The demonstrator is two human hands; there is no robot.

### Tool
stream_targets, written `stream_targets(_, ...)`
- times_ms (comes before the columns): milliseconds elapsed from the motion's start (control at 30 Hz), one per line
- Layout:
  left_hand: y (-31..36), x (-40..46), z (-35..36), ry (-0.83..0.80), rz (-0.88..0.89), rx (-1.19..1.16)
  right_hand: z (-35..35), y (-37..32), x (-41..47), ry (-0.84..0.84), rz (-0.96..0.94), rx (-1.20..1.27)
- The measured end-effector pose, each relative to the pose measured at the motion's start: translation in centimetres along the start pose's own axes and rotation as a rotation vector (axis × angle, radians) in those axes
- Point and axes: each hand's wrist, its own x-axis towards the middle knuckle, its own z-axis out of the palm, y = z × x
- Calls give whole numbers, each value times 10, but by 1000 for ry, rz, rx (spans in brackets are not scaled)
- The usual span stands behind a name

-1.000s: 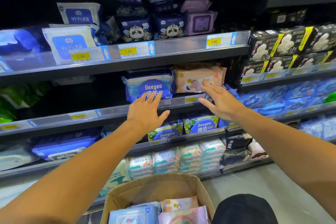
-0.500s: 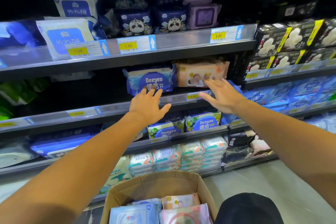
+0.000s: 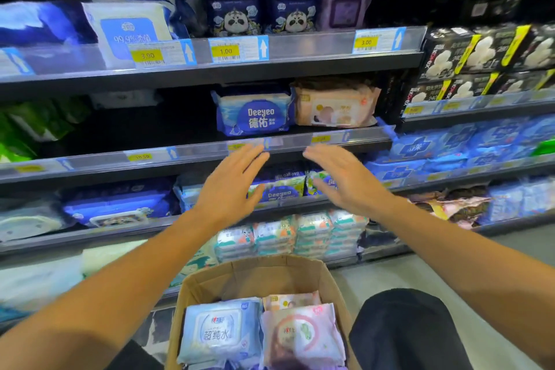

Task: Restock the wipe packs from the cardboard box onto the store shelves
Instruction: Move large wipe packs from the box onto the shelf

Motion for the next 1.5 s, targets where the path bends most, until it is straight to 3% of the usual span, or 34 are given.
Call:
stream_targets(200,-2,-82,38,-119,14,-28,55,-31,-46,-285,-5,97)
stream_targets(567,-30,-165,139,-751,-428,-282,166,-36,-91,-839,251,240)
stream_targets(700,-37,-181,186,-818,-573,-386,219,-33,-102,-801,338,218)
stream_targets(800,-45,-191,226,-981,-668,-488,265,-25,-114,-782,481,239)
stream_targets(867,-50,-195,250,-1073,-732,-562,283,-23,-117,-836,574,177)
stream_targets(967,-58,-205,283,-1116,-811,-559,311,-21,-124,-1078,863,244)
stream_targets(1033,-59,-209,300,-1139,-830,-543,327,-18,-128,-1103,1053,347)
stream_targets(1167,-64,-202,320,-1269,-801,-558,362,-6,-149,-1163,1252,439)
stream_targets(1400,-74,-213,344,-1432,-914,-550,386,-3,-149,-1110,1547,626)
stream_targets(1500,-79,-221,358,-1418,-981,-620,388,-1,-153,-970,1681,797)
